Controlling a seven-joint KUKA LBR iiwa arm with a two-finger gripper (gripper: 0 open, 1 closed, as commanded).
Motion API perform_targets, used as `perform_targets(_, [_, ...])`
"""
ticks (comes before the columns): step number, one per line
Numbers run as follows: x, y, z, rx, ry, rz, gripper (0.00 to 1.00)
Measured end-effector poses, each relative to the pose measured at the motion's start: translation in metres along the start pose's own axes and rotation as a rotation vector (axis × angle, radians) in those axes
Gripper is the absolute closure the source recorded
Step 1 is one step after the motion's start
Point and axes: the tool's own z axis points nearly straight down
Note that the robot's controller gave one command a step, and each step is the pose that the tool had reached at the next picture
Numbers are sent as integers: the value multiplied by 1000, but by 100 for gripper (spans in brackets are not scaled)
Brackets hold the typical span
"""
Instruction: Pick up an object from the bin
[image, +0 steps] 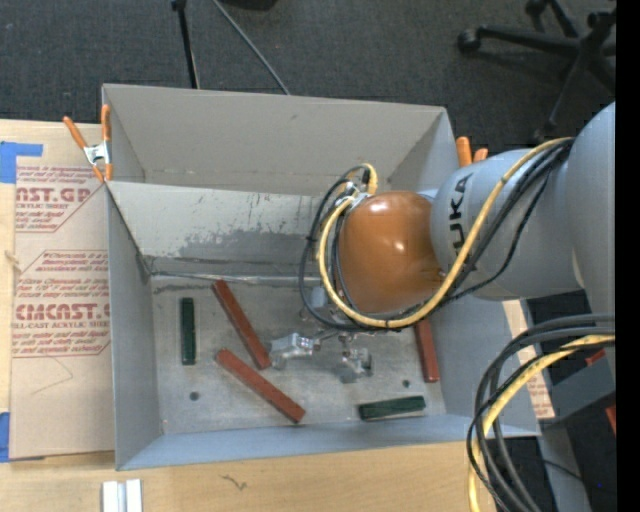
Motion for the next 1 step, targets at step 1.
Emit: perform_targets(1, [43,35,-80,2,4,-34,0])
